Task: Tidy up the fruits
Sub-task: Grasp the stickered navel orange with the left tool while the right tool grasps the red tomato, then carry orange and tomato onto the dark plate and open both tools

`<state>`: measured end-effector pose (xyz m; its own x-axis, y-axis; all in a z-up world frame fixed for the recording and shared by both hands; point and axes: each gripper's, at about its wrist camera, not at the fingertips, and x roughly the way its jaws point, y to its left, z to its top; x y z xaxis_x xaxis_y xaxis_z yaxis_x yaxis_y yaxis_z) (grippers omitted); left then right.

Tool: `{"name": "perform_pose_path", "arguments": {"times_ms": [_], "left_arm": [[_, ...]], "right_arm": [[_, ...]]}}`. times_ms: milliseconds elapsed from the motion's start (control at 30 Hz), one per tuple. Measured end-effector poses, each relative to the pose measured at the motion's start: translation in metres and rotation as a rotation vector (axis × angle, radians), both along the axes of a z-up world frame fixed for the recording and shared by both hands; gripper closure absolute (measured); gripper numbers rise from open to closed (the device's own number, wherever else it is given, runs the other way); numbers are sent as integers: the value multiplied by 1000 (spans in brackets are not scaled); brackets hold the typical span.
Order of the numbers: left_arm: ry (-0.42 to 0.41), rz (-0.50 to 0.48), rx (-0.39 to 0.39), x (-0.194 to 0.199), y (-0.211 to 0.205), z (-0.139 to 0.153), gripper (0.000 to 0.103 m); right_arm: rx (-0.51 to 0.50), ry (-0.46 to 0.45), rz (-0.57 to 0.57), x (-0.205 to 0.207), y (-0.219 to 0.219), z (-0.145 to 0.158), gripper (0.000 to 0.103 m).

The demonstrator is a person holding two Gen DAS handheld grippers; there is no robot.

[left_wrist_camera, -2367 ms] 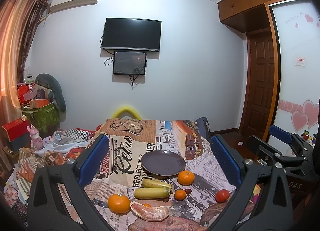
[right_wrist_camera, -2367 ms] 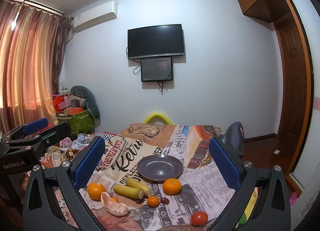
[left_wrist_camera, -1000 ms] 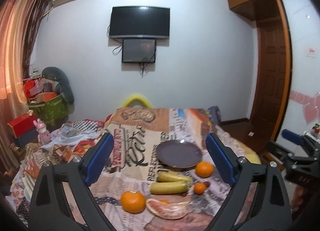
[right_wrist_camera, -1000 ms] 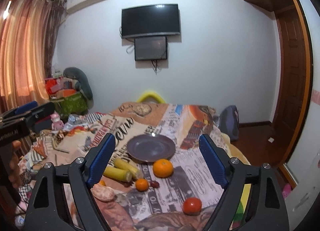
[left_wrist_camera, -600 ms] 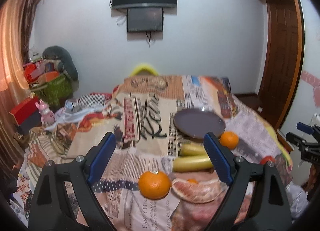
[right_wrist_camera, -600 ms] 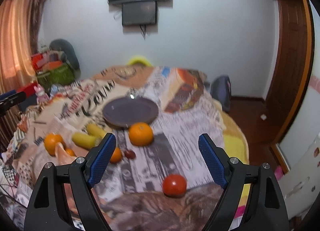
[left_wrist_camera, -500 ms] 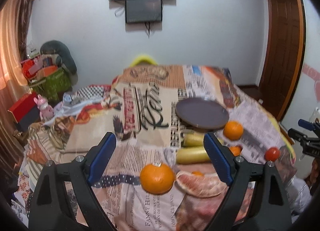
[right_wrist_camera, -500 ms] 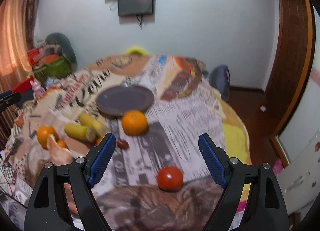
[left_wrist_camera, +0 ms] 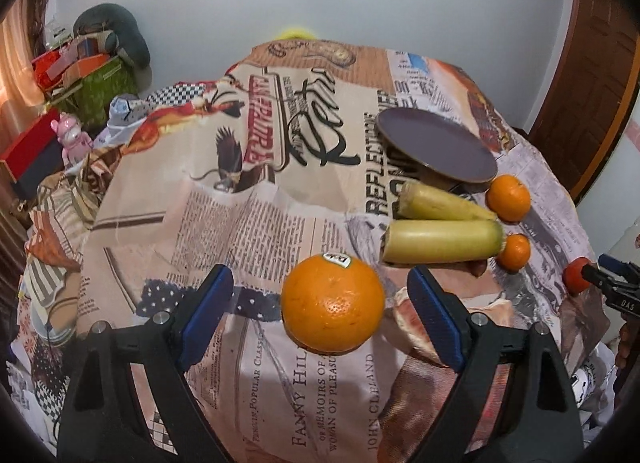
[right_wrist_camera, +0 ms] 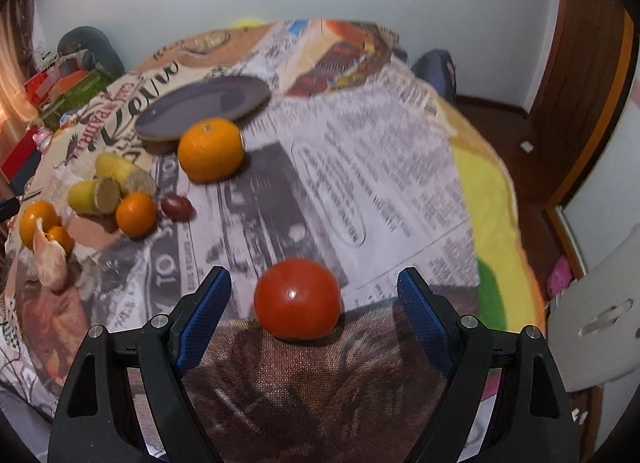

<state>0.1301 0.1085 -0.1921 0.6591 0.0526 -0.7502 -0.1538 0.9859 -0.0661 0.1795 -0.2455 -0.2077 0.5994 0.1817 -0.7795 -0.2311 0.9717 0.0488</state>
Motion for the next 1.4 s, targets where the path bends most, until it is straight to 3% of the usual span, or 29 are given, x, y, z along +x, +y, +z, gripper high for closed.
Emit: {"name": "perform_pose_path", "arguments": {"times_ms": [133,200,467,600,667,967,1400], "left_arm": [[28,4,-49,5,6,-9,19],[44,6,-69,9,9,-14,25],[80,0,-128,18,10,-28,27],[95,-1,-144,23,10,-32,29],[105,-11,-156,25,9,-36,34],[103,0,-140,25,8,-30,35],[-35,-6,-82,35,1,23,35]], "right_arm": [[21,37,4,1,-1,-10,22],[24,49,8,2,0,-13,29],[44,87,17,6,2,-22,41],[50,88,24,7,3,-22,57],[54,90,27,6,4,-21,58],[76,77,37,7,6,-14,60],[103,-68,106,26,30,32,60]]}}
